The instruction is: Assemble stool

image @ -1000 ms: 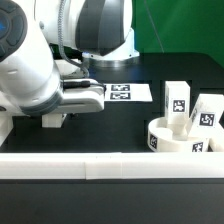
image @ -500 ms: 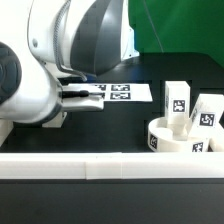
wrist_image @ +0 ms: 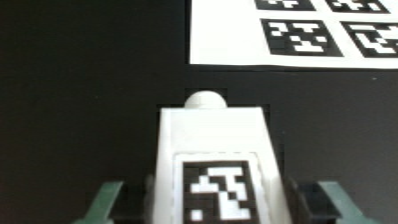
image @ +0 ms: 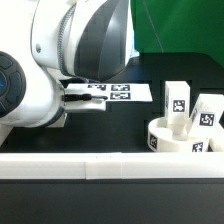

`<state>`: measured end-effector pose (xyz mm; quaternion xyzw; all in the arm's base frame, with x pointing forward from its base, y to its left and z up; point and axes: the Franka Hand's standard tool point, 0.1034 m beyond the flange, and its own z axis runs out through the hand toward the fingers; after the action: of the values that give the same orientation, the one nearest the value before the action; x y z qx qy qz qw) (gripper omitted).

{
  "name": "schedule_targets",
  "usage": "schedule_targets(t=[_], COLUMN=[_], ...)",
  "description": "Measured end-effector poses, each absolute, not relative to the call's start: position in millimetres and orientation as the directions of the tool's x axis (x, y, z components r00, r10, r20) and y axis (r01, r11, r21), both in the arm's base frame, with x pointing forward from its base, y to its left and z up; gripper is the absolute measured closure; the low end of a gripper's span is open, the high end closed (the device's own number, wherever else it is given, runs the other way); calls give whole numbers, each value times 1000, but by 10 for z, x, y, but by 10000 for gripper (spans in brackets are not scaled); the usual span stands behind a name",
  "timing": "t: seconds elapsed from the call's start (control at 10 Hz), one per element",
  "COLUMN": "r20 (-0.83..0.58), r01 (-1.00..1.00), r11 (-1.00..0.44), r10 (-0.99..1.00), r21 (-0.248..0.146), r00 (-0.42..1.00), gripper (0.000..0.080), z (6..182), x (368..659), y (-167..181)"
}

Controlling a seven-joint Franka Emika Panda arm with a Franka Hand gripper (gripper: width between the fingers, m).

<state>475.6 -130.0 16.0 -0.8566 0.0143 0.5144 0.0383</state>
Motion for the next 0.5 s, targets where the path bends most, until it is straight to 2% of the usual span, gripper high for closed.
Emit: schedule_targets(t=[0.2,0.3,0.4,0.5], r20=[-879,-882,-884,-883], r01=[-66,-77,-101,-130], r11=[-996,-995,-994,-991], r10=[20,18,-5,-49], r21=[-58,-61,-48,-14], r00=[476,471,468,466], gripper=[466,466,466,466], z=[198,293,438,627], x=[4788,4820,4878,4958], y=[-1268,-1188,-1047,-846])
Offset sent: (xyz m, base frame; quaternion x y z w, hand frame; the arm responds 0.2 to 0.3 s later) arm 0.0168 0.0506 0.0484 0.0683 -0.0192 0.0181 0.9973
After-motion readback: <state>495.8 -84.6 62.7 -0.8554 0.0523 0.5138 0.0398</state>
